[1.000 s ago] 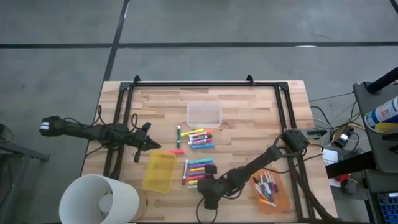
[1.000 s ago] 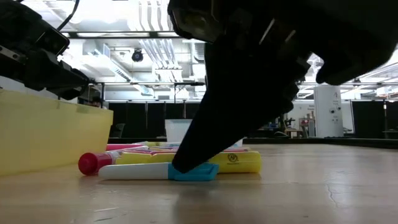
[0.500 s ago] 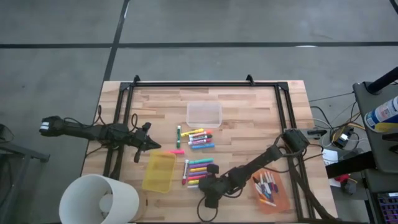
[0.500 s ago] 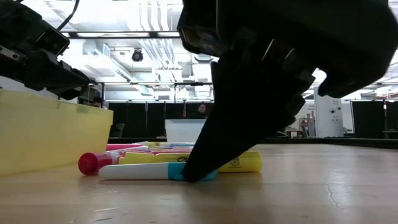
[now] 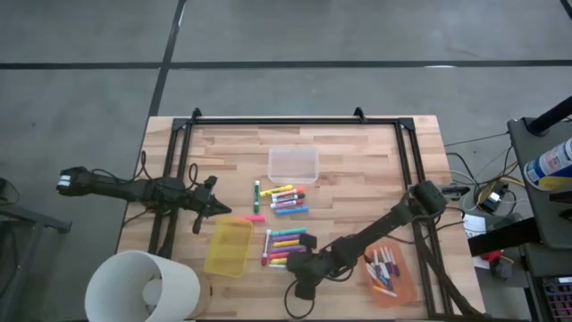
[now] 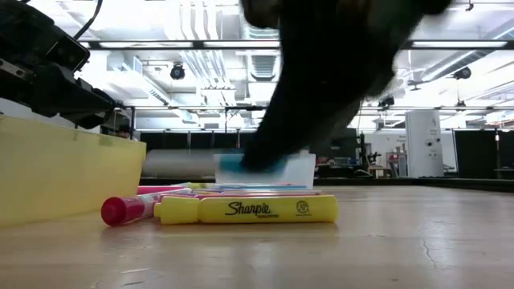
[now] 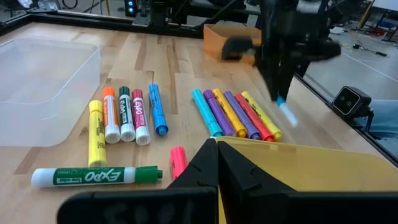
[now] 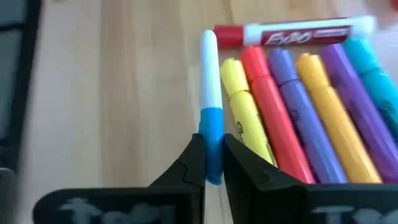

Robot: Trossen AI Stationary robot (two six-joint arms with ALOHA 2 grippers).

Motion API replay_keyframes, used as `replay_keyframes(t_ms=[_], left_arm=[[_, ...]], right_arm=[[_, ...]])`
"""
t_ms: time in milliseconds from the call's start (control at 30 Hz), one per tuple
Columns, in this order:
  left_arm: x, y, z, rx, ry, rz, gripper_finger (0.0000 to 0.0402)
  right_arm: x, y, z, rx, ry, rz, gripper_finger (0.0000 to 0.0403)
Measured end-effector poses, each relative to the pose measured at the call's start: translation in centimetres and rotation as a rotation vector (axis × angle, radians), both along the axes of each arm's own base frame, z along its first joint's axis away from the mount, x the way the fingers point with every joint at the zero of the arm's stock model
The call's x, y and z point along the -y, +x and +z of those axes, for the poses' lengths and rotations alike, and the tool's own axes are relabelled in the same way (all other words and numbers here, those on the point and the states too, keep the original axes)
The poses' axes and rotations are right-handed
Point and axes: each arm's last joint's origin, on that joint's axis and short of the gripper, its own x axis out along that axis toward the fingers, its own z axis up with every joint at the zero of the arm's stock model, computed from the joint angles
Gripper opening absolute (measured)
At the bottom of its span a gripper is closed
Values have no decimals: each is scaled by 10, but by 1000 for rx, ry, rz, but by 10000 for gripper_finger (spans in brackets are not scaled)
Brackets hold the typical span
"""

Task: Pick & Place Markers
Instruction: Put the small blue highlighter pen into the orange bin

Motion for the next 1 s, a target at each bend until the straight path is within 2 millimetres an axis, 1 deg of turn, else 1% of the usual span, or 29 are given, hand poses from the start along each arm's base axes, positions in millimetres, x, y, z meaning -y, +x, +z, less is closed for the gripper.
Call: replay_keyframes(t_ms=[67,167,300,433,567,700,800,933,1000], left_arm=[[0,0,0,0,0,0,0],[0,0,0,0,0,0,0],[0,0,0,0,0,0,0],[0,0,0,-1,0,0,0],[0,0,0,-1,0,0,0],[0,0,0,-1,0,0,0],[0,0,0,-1,0,0,0],[0,0,0,-1,0,0,0],[0,0,0,-1,0,0,0]], right_arm=[[0,-6,12,-18,28,-35,26],[2,-21,23,-92,45,-105,25],[3,-48,44,-191,67,-237,25],[0,-76,57,-269,32,-350,25],[-3,-107,74,-322,-1,-441,25],[-9,-135,85,-359,-9,-525,25],[-16,-153,94,-356,19,-582,25],[-28,-172,95,-356,51,-648,25],[-35,-183,95,-384,72,-675,25]])
